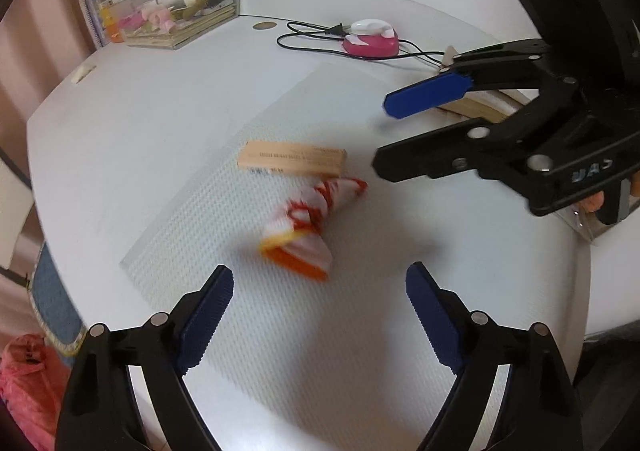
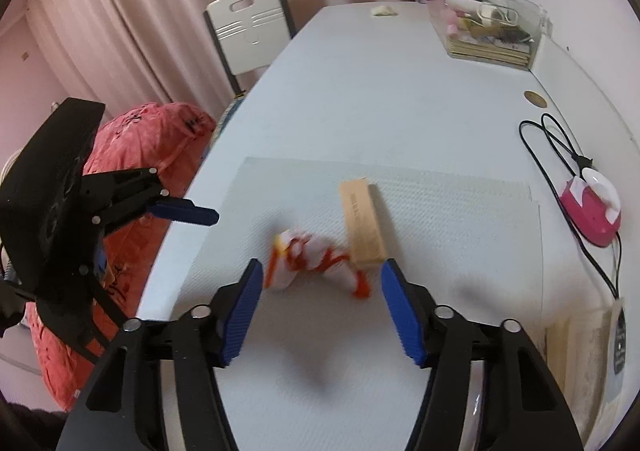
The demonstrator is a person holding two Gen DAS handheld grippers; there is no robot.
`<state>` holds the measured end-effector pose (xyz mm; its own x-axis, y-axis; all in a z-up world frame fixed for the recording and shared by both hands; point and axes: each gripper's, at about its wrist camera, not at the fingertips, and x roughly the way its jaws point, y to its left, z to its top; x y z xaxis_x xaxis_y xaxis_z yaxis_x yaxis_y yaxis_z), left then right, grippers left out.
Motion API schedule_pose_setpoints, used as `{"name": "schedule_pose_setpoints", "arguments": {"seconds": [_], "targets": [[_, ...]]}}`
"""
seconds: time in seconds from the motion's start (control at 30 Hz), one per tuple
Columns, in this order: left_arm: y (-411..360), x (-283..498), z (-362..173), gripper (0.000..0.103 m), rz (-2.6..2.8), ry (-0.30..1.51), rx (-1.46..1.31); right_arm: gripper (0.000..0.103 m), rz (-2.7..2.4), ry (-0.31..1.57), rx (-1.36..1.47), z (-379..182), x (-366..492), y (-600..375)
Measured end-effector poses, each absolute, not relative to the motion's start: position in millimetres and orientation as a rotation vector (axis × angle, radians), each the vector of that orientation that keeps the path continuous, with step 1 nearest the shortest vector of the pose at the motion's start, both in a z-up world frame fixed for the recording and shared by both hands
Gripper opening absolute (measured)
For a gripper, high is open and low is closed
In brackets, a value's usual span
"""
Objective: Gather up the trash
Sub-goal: 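Grasp the red-and-white cloth bundle with the left tool while the right tool grasps the tan box, then carry the cloth bundle and tan box with both tools over the orange bin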
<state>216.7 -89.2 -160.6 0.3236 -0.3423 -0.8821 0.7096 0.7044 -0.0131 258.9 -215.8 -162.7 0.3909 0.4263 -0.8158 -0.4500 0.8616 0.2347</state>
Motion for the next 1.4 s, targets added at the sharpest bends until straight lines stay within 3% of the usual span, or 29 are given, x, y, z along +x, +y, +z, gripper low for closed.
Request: {"name": "schedule_pose_setpoints", "arguments": {"seconds": [0.27, 0.37, 0.53, 0.63, 0.8, 1.4], "targets": [[-102, 248, -181, 0.083, -0.751, 1.032, 0.439, 0.051, 0.555, 1.078, -0.069, -194, 300, -208], [-102, 255, -189, 0.073, -0.756, 1.037, 0.440, 0.046, 0.559, 1.099, -0.095, -205, 310, -205], [-104, 260, -202, 0.069, -0.767, 1.057, 0.448, 0.043, 0.566, 1.142, -0.130, -227, 314, -202], [-105, 259, -203, 0.068, -0.768, 1.032, 0.460, 0.035, 0.556, 1.111, -0.183, -231, 309, -199], [-102, 263, -201, 0.040, -0.720, 1.018, 0.473, 0.030, 0.557, 1.101, -0.182, -231, 308, -204], [-78, 203, -190, 0.036, -0.705, 1.069, 0.465, 0.030, 0.593, 1.106, -0.086, -204, 236, -225]]}}
